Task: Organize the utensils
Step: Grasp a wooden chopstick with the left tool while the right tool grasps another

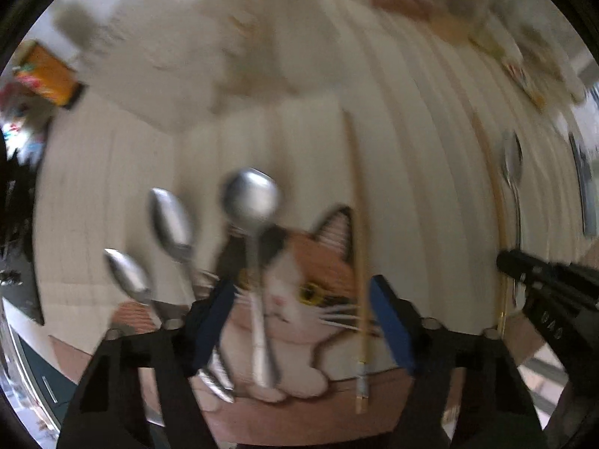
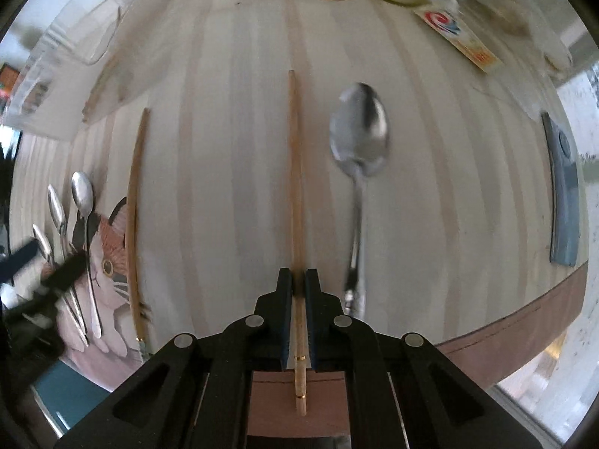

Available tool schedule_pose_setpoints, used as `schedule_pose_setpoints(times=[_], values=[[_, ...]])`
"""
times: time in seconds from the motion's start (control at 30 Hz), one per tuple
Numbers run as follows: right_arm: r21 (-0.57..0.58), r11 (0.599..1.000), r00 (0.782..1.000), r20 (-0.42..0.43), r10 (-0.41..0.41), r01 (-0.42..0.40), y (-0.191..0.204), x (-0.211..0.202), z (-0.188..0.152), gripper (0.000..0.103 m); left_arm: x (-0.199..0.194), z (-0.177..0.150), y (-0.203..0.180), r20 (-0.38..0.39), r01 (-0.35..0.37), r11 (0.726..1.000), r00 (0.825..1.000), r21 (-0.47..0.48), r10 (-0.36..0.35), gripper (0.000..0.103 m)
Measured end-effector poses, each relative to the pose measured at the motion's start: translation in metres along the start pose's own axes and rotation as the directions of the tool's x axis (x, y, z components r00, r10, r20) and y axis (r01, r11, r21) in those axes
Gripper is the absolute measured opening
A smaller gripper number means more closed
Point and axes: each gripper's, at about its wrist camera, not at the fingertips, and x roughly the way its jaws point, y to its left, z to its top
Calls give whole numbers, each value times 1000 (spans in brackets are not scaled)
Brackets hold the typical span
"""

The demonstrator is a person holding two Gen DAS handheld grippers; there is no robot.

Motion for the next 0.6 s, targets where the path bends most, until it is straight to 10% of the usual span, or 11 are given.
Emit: schedule_pose_setpoints(times=[0.27, 0.6], values=[[13, 1000, 1000, 4, 9, -9, -35, -4, -8, 7, 15, 2, -12, -55, 56, 998, 997, -42, -58, 5], [-37, 999, 1000, -7, -11, 11, -39, 0, -26, 7, 19, -18, 6, -103, 91, 977, 988, -193, -112, 5]])
